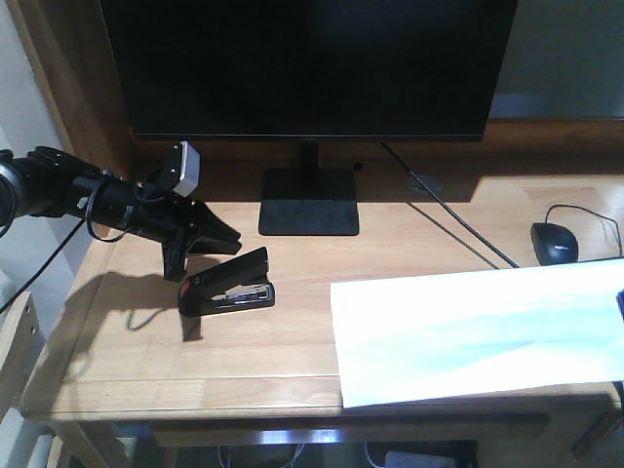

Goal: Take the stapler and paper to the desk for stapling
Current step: 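Swing the white paper sheet over the desk center with the right gripper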

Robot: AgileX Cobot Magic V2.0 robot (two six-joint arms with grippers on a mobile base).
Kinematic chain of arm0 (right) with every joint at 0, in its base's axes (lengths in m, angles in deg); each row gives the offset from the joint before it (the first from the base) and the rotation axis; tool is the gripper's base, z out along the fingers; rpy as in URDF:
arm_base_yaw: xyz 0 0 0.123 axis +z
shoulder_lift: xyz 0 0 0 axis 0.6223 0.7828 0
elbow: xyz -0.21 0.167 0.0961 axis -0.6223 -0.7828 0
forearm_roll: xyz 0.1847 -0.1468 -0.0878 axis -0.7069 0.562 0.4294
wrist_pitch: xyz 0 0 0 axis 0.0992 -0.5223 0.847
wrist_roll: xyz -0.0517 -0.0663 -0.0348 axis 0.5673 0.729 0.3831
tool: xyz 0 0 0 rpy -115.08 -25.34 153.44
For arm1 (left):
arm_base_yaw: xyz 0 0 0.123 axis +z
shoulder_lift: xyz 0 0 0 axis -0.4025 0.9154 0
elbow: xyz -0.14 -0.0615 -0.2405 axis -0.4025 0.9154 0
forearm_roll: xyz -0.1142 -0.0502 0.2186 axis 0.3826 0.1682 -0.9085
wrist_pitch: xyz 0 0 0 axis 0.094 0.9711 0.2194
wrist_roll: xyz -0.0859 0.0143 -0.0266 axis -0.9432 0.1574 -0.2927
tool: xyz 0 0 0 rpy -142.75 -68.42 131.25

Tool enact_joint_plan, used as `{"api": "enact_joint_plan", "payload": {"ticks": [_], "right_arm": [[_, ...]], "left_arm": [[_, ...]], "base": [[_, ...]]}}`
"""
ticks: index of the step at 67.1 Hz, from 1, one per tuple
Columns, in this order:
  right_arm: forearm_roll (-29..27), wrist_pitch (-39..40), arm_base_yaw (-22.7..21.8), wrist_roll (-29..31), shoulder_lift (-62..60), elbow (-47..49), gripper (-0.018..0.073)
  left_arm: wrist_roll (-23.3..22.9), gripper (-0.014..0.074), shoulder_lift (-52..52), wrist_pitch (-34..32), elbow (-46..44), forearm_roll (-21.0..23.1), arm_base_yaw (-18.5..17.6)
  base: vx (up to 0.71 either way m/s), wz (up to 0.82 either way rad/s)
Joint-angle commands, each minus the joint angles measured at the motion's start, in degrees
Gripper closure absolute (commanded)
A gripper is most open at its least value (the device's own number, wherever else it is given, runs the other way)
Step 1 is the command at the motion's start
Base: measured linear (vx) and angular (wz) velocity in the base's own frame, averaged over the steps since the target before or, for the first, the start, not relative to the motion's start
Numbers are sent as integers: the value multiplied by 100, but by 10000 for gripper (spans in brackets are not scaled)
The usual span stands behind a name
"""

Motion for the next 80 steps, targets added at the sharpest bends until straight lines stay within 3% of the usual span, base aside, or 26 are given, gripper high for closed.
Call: {"api": "enact_joint_plan", "payload": {"ticks": [1,80], "right_arm": [[-96,316,-1,34,27,-143,564],[-96,316,-1,34,27,-143,564]], "left_arm": [[-226,606,-293,-38,-127,24,-91],[-219,603,-287,201,-127,169,-112]], "base": [[0,0],[0,0]]}}
